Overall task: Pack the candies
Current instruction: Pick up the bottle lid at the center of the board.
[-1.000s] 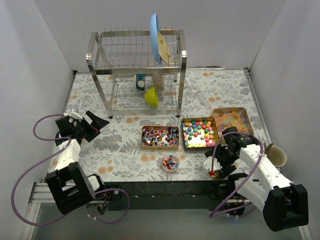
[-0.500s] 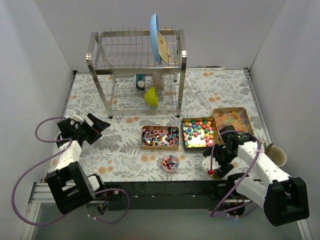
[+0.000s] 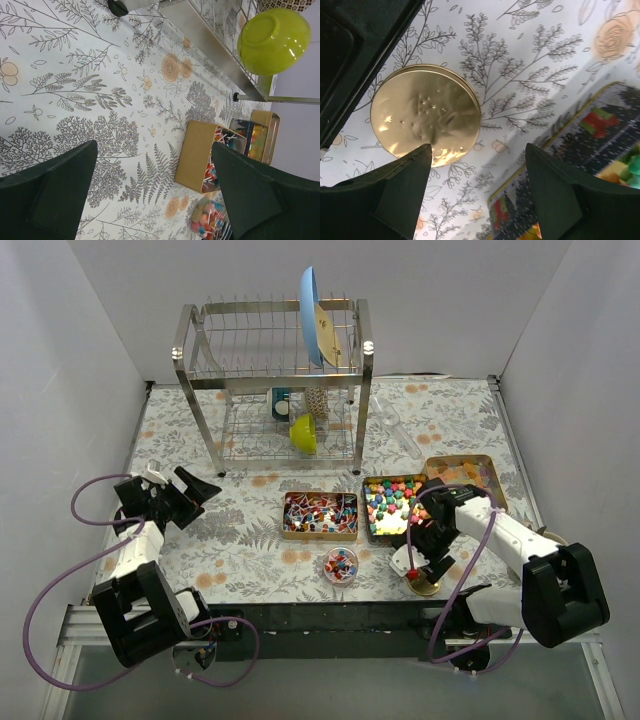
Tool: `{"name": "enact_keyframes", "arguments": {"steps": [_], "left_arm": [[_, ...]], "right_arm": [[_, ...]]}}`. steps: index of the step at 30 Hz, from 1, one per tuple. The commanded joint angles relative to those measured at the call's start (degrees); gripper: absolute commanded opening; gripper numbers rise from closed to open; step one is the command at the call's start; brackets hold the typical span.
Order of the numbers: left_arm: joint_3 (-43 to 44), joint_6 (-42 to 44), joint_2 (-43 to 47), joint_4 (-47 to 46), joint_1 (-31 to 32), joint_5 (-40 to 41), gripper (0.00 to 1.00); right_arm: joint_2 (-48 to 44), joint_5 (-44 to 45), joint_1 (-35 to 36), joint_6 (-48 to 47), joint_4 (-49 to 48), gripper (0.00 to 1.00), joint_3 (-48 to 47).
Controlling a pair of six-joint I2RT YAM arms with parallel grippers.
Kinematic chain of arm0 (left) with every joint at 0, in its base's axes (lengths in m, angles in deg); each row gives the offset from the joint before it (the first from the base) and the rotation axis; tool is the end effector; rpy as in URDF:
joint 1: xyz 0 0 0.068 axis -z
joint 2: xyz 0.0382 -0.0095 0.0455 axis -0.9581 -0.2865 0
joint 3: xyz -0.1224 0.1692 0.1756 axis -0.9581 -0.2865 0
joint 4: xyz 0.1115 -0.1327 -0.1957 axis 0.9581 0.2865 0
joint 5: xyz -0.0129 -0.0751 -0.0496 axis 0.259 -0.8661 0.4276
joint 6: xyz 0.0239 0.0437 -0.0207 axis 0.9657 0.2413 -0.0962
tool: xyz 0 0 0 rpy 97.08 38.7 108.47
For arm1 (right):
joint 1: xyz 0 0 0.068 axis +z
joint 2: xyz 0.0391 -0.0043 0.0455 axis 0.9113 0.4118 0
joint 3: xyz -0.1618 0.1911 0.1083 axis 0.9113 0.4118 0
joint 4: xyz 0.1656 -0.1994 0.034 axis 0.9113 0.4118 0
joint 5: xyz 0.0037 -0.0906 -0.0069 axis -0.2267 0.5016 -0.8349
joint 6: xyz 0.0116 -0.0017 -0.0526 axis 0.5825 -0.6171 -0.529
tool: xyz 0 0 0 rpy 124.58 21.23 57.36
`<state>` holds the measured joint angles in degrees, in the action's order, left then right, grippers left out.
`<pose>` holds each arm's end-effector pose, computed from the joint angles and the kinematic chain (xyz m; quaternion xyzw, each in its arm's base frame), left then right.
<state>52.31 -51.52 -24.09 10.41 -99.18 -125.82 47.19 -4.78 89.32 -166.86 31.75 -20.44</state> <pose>0.2022 0.0715 0.1837 -0.5262 0.7033 -0.4285 0.2118 0.1514 0.0801 0.1744 -0.9109 0.3704 0.1406 0.1149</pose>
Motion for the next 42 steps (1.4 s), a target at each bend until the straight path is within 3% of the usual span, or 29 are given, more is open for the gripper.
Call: {"name": "enact_keyframes", "arguments": {"steps": [1, 9, 10, 12, 25, 38, 42], "left_arm": [[-0.95, 0.22, 0.21, -1.29, -0.46, -1.48, 0.98], [-2.27, -1.01, -0.58, -3.40, -0.46, -2.45, 0.98], [-2.27, -1.36, -0.67, -3.75, -0.46, -2.54, 0.98], [-2.27, -1.45, -0.93, -4.02, -0.46, -2.63, 0.98], [-3.33, -1.28, -0.49, -4.55, -0.37, -2.28, 0.98], [-3.33, -1.19, -1.28, -4.99, -0.37, -2.45, 0.98], [-3.24, -1.28, -1.20, -5.08, -0.37, -2.45, 0.98]], "right_arm": [[-1.01, -3.33, 0.09, -8.82, 8.76, 0.83, -5.89], [-3.13, -0.35, 0.00, -15.23, 14.95, 0.90, -4.77], [-2.69, 0.70, 0.09, -15.50, 15.22, 0.96, -4.42], [-2.86, 1.15, 0.00, -15.33, 13.65, 0.98, -2.75], [-0.50, 2.56, 3.43, -7.95, 2.66, 0.98, 2.09], [0.92, 4.41, 4.14, -6.45, 1.43, 0.98, 3.50], [-0.49, 3.18, 4.14, -6.19, -0.86, 0.94, 4.82]]}}
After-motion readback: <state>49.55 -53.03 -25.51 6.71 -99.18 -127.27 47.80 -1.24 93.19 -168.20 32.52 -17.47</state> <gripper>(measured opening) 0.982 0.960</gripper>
